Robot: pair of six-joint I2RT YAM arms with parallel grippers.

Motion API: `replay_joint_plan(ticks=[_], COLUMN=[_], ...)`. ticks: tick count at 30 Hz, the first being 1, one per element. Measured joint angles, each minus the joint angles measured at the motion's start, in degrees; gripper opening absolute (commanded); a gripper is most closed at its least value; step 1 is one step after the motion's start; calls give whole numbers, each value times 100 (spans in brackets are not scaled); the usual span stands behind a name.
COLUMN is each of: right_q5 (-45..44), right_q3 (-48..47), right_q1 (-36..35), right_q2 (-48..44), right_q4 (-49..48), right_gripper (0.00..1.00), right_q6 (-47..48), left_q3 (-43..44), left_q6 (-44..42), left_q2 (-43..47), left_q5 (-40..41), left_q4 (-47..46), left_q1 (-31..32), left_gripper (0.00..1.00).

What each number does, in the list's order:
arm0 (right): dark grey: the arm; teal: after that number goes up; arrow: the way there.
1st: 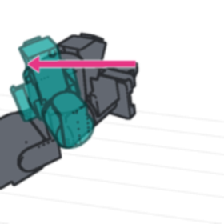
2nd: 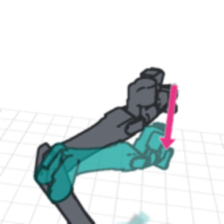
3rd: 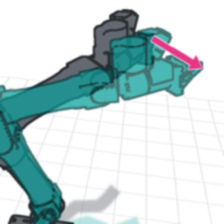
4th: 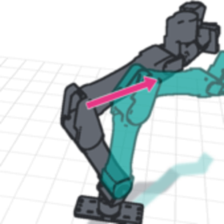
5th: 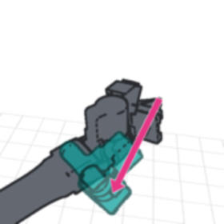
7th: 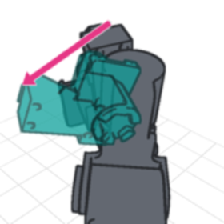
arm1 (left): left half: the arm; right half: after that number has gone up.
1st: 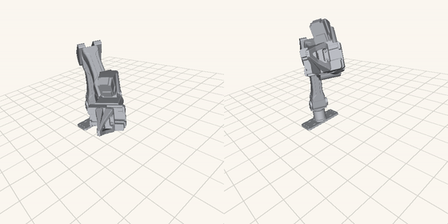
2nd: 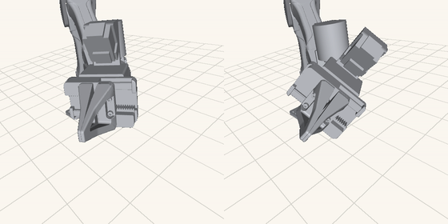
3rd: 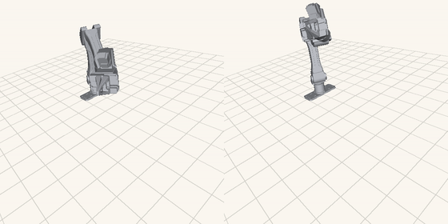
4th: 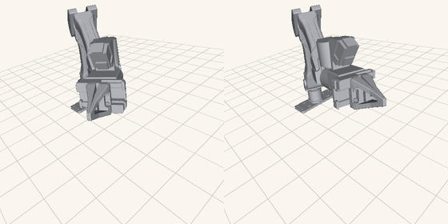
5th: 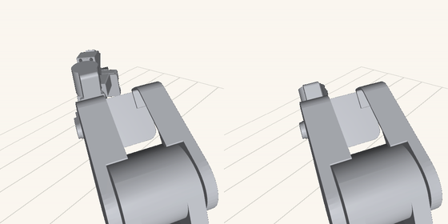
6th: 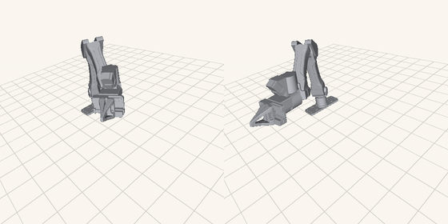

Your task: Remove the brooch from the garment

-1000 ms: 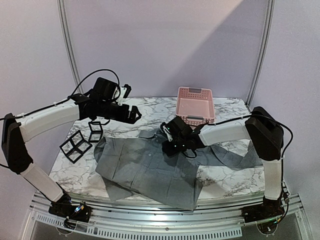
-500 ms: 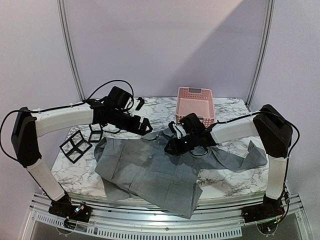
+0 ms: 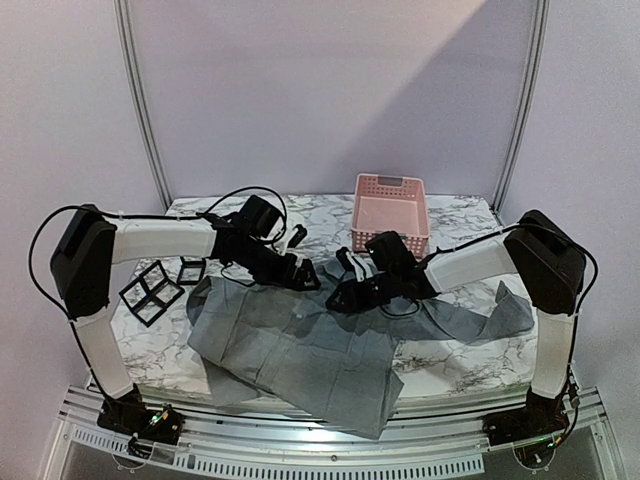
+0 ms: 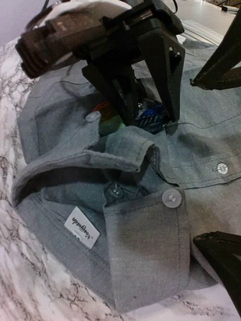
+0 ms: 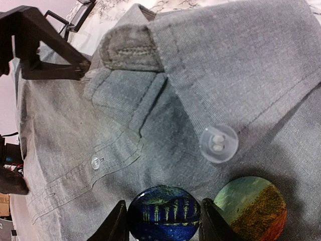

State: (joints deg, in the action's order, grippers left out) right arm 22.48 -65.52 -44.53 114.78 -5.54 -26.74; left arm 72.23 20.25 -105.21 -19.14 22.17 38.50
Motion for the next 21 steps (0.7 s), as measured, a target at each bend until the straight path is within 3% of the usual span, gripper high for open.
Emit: replay_joint_plan(ticks=[10,21], right_q5=[125,125], right_q3=[50,66], right_q1=[0,0], right_q2=[-7,-7], right_q4=[-96,-109], right_gripper=[42,42], right_q6=[79,142], left_q3=[76,387], left_q6=[295,605], left_q2=[-341,-776], left_q5=[-396,-518], left_q4=[-339,-437], left_q1=[0,-4], left_gripper=[95,57])
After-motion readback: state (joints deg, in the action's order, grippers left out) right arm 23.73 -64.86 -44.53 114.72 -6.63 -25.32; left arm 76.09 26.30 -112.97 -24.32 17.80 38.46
